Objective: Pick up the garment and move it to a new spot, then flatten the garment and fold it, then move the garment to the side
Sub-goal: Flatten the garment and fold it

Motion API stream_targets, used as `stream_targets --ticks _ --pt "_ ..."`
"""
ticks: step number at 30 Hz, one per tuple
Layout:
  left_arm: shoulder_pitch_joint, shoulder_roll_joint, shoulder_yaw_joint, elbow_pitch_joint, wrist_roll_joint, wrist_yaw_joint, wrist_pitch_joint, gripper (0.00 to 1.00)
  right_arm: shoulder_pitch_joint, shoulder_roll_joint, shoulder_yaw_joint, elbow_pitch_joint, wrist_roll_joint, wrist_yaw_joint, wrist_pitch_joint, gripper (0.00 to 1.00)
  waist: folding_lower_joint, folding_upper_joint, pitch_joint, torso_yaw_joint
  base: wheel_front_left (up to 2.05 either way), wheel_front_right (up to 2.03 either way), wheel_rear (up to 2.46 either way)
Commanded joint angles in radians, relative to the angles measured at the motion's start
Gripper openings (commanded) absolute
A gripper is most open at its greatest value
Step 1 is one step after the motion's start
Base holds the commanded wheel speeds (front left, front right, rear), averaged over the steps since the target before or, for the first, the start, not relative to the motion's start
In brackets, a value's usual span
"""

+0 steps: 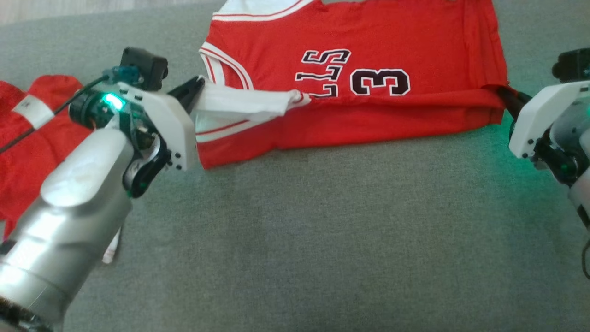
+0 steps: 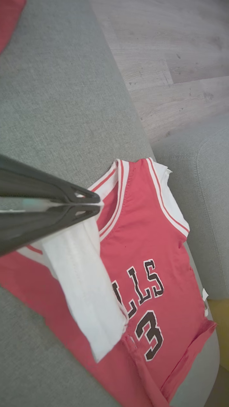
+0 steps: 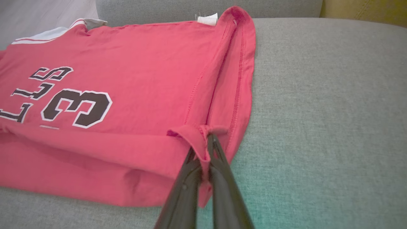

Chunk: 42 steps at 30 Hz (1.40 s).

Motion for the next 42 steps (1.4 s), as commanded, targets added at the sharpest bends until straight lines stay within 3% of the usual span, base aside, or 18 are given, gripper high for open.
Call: stream_targets --ticks 1,2,3,4,11,14,18,21,25,29,34,42 --pt "-0.070 0.023 0.034 -0.006 0.012 -0.001 -0.014 0.00 -0.024 -0.005 0.003 -0.011 -0.001 -0.001 -0.016 0.00 -0.0002 0.0000 0.010 -0.004 0.00 0.00 0.00" --pt "-0.082 0.014 0.034 0.012 0.020 0.001 -0.029 0.22 -0.035 -0.003 -0.005 0.001 -0.003 -0.001 -0.038 0.00 -0.0002 0.0000 0.014 -0.006 0.00 0.00 0.00" --pt "-0.095 0.004 0.037 0.029 0.031 0.008 -0.057 1.00 -0.047 0.000 -0.015 0.013 -0.010 -0.001 -0.074 0.94 -0.0002 0.0000 0.018 -0.007 0.00 0.00 0.00" --pt "-0.108 -0.007 0.044 0.048 0.044 0.024 -0.097 1.00 -0.054 0.009 -0.028 0.034 -0.004 -0.001 -0.088 1.00 -0.0002 0.0000 0.021 -0.008 0.00 0.00 0.00" --pt "-0.144 -0.089 0.135 0.168 0.077 0.139 -0.459 1.00 -0.088 0.053 -0.102 0.090 -0.004 -0.001 -0.333 1.00 -0.0002 0.0000 0.000 -0.016 0.00 0.00 0.00" --pt "-0.129 -0.120 0.182 0.179 0.071 0.165 -0.535 1.00 -0.078 0.074 -0.154 0.094 0.007 -0.001 -0.457 1.00 -0.0002 0.0000 -0.030 -0.012 0.00 0.00 0.00" --pt "-0.056 -0.143 0.268 0.073 0.122 0.201 -0.547 1.00 -0.028 0.091 -0.241 0.037 -0.029 -0.001 -0.496 1.00 -0.0002 0.0000 -0.072 -0.003 0.00 0.00 0.00" --pt "0.063 -0.159 0.349 -0.059 0.198 0.233 -0.548 1.00 0.067 0.103 -0.382 -0.095 -0.158 -0.001 -0.497 1.00 -0.0002 0.0000 -0.098 0.001 0.00 0.00 0.00" --pt "0.245 -0.197 0.424 -0.203 0.305 0.257 -0.548 1.00 0.282 0.200 -0.574 -0.277 -0.348 -0.001 -0.497 1.00 -0.0002 0.0000 -0.130 0.005 0.00 0.00 0.00" --pt "0.405 -0.245 0.479 -0.291 0.386 0.267 -0.548 1.00 0.478 0.322 -0.693 -0.428 -0.498 -0.001 -0.497 1.00 -0.0002 0.0000 -0.153 0.006 0.00 0.00 0.00" --pt "0.544 -0.289 0.539 -0.312 0.444 0.251 -0.548 1.00 0.631 0.418 -0.749 -0.547 -0.604 -0.001 -0.497 1.00 -0.0002 0.0000 -0.169 -0.006 0.00 0.00 0.00" --pt "0.568 -0.320 0.597 -0.234 0.505 0.226 -0.548 1.00 0.669 0.452 -0.732 -0.613 -0.660 -0.001 -0.497 1.00 -0.0002 0.0000 -0.138 -0.041 0.00 0.00 0.00"
